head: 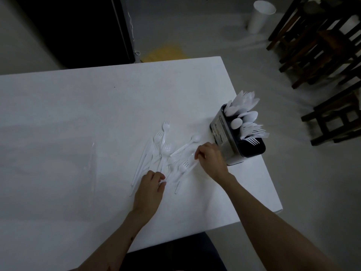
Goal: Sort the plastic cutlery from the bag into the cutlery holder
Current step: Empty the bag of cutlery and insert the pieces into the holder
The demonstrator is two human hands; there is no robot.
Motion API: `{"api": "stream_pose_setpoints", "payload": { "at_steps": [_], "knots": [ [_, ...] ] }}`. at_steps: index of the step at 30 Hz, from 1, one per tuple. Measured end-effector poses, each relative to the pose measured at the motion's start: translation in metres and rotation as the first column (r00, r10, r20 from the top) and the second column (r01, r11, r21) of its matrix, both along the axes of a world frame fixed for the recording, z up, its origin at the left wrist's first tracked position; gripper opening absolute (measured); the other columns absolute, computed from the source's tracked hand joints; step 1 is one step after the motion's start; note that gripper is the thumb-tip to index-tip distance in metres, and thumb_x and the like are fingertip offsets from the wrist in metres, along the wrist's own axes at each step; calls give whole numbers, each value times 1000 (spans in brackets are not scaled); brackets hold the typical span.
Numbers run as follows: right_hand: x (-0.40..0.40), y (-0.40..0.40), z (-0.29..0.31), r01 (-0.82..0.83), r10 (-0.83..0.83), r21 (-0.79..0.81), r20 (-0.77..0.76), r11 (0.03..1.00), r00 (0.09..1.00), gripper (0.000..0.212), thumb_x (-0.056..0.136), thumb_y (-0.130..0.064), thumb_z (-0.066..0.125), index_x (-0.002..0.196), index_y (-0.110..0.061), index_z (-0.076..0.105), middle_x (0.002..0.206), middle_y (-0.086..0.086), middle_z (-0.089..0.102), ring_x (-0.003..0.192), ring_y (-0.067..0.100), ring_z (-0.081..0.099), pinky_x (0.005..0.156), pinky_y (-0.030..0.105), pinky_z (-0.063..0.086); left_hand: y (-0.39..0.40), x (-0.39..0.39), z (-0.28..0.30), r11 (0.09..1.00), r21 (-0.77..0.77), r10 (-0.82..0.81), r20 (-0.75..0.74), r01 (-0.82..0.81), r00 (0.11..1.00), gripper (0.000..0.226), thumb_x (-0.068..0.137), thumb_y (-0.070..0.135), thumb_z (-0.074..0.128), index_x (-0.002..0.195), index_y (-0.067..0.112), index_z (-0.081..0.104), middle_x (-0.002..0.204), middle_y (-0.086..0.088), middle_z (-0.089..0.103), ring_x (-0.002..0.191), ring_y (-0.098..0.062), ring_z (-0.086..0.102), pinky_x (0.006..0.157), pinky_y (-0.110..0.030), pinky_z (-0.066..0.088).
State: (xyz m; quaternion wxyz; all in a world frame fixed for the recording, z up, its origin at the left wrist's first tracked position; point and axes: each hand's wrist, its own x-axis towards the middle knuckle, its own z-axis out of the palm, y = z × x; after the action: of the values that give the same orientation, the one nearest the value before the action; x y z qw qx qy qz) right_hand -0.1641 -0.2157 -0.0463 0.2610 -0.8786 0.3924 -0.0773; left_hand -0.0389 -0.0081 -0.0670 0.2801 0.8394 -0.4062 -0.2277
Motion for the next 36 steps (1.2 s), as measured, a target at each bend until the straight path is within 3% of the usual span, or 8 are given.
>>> {"api": "stream_pose_setpoints", "payload": {
  "at_steps": [6,10,13,23,27,31,33,36],
  "knots": [
    [5,23,-8,71,-71,-248,7,966,997,31,70,5,67,96,-12,69,115,10,66,109,36,55,85,44,50,3,4,5,1000,19,-23,96,21,995,16,91,17,60,106,18,66,100,1,54,95,-15,52,67,-27,50],
    [-2,68,-18,-215,194,-349,-95,912,977,19,79,-23,73,96,-18,68,115,7,65,111,33,56,76,43,51,4,8,6,996,79,-52,177,39,983,21,87,26,65,108,21,68,98,2,54,91,-16,53,60,-27,51],
    [-13,95,-37,-364,343,-321,-121,874,931,28,82,-29,73,107,-19,66,123,9,64,117,32,58,87,42,54,4,8,6,994,108,-22,163,5,986,25,86,34,66,108,23,68,98,3,54,93,-16,53,61,-30,52],
    [-40,39,-34,-453,438,-308,-121,836,891,63,61,4,87,120,-9,69,132,6,64,123,26,60,100,38,51,8,6,3,992,121,-1,216,-26,976,14,78,31,72,76,21,63,81,5,55,81,-18,54,48,-29,45],
    [-27,35,-29,-345,355,-440,-62,829,933,28,76,-9,82,101,-11,72,115,8,69,109,32,63,86,40,53,7,3,9,986,108,105,173,-125,979,14,80,29,70,71,20,64,78,7,57,81,-16,54,50,-30,46],
    [11,51,-13,-61,35,-330,-85,942,996,9,85,-22,73,89,-14,71,90,3,67,82,26,60,63,35,45,10,3,12,981,94,153,153,-169,976,15,81,29,70,70,21,64,77,8,57,80,-14,53,48,-28,45],
    [29,53,-5,178,-201,-134,-187,975,962,21,95,-32,60,97,-14,69,97,3,65,88,23,60,65,34,49,12,4,11,984,105,128,172,-148,977,16,80,28,71,69,20,62,76,8,56,77,-14,51,46,-27,42],
    [49,44,6,405,-388,-1,-285,915,876,38,96,-49,52,106,-14,65,103,3,64,93,22,63,71,33,49,15,5,11,984,118,106,198,-131,974,19,77,26,72,65,19,58,73,7,54,73,-14,48,45,-24,36]
  ]
}}
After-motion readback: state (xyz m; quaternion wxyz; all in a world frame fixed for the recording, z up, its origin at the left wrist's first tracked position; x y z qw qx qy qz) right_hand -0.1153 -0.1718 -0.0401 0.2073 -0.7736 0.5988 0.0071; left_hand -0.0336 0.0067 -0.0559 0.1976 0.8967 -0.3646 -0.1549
